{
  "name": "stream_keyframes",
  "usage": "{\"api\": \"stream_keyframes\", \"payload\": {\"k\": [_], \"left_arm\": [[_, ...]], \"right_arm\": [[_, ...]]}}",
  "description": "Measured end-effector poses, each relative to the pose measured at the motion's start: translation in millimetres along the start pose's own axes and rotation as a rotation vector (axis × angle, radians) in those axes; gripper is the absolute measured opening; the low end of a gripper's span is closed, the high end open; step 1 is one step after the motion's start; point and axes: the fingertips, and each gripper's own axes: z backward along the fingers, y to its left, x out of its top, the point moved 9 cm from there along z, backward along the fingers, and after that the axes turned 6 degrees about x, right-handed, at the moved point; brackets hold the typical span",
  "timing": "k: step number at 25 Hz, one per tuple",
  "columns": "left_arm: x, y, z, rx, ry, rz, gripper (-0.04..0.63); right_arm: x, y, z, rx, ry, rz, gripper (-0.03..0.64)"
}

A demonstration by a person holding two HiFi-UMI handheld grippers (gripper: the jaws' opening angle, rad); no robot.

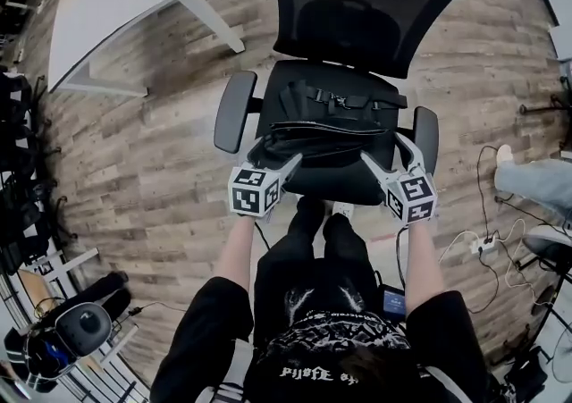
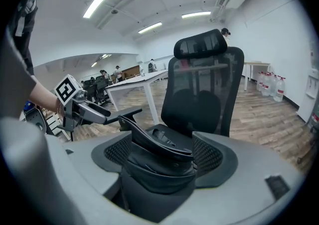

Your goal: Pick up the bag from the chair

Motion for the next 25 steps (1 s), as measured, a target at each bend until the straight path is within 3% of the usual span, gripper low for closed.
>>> {"api": "stream_keyframes", "payload": {"k": [5, 10, 15, 19, 25], "left_arm": [[-5, 22, -25, 0.015, -0.021, 0.04, 0.42], [-16, 34, -52, -0.035, 0.035, -0.008, 0.42], [-43, 47, -69, -0.067, 0.106, -0.009, 0.42], [-45, 48, -84, -0.078, 0.1, -0.014, 0.42], [-41, 45, -105, -0.117, 0.087, -0.077, 0.42]], "right_arm": [[-16, -13, -23, 0.002, 0.039, 0.0, 0.376], [-30, -31, -36, -0.019, 0.049, -0.023, 0.376], [-42, -40, -46, -0.025, 0.048, -0.02, 0.379], [-48, -53, -48, -0.059, 0.051, -0.022, 0.393], [-67, -64, -57, -0.043, 0.09, -0.011, 0.393]]}}
